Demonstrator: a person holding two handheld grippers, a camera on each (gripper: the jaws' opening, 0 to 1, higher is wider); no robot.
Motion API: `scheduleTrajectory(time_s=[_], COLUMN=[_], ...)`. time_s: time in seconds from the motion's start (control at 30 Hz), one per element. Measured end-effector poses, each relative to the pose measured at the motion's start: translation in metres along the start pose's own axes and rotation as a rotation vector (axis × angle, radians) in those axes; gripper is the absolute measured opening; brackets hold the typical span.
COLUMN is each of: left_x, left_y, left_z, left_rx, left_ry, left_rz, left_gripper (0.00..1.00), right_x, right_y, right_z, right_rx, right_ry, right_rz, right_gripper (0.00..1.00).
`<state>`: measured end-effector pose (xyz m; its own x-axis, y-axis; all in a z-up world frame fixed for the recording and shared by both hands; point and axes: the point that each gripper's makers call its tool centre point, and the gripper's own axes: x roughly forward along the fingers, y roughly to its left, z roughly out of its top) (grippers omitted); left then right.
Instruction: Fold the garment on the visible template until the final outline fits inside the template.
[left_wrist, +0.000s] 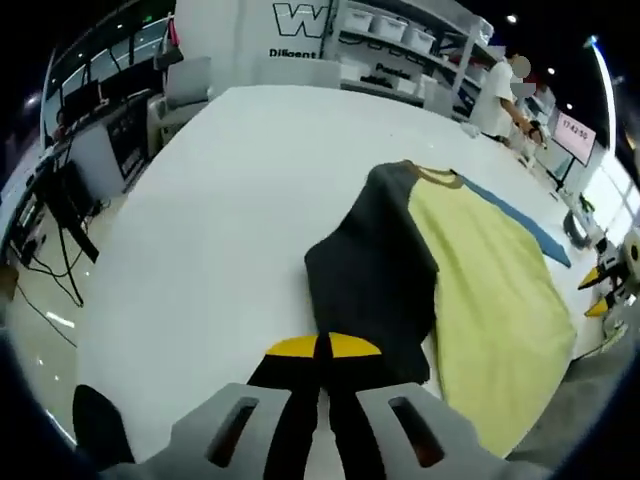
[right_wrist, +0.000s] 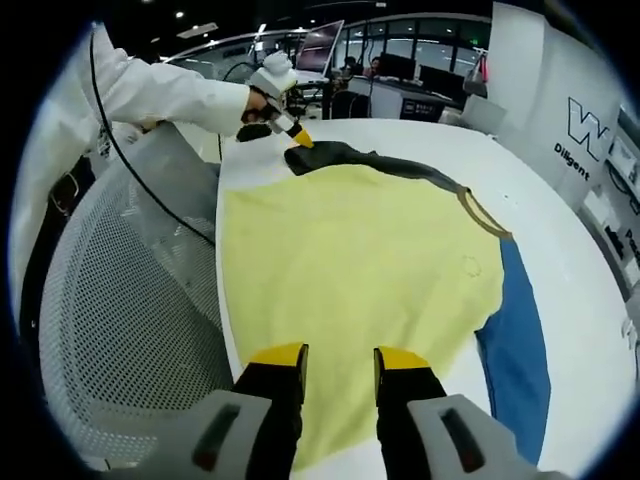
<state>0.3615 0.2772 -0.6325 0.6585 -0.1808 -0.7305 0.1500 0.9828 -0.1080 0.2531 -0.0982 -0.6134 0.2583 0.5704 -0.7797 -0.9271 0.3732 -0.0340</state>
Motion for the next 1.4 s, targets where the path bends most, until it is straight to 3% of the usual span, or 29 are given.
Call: scheduleTrajectory(time_s=[0.13, 0.37, 0.87, 1.03, 1.2, 1.4], left_x=[-0.006, -0.008, 0.005, 0.008, 0.009, 0.026], left_y=[0.014, 0.031, 0.068, 0.065, 0.044, -0.004], left_z=[0.019, 0.035, 0.047, 0.048, 0.060, 0.071], left_rx=[0.037, 0.081, 0.129, 0.141, 0.146, 0.157], left_ry=[-0.028, -0.058, -0.041, -0.046, -0.084, -0.107], left_rz=[0.027, 0.064, 0.126, 0.125, 0.089, -0.010], left_gripper=[0.00, 0.00, 0.00, 0.00, 0.00, 0.00], right_x=[0.001, 0.001, 0.000, 0.000, 0.000, 0.000], right_y=[0.000, 0.001, 0.002, 0.002, 0.003, 0.004], right_z=[0.001, 0.001, -0.001, -0.001, -0.002, -0.001], right_rx=[0.002, 0.005, 0.019, 0.026, 0.031, 0.031], right_ry=[-0.003, -0.002, 0.010, 0.009, 0.012, 0.012], right_rz=[-0.002, -0.003, -0.015, -0.020, -0.021, -0.022], right_gripper=[0.24, 0.24, 0.24, 0.24, 0.24, 0.23])
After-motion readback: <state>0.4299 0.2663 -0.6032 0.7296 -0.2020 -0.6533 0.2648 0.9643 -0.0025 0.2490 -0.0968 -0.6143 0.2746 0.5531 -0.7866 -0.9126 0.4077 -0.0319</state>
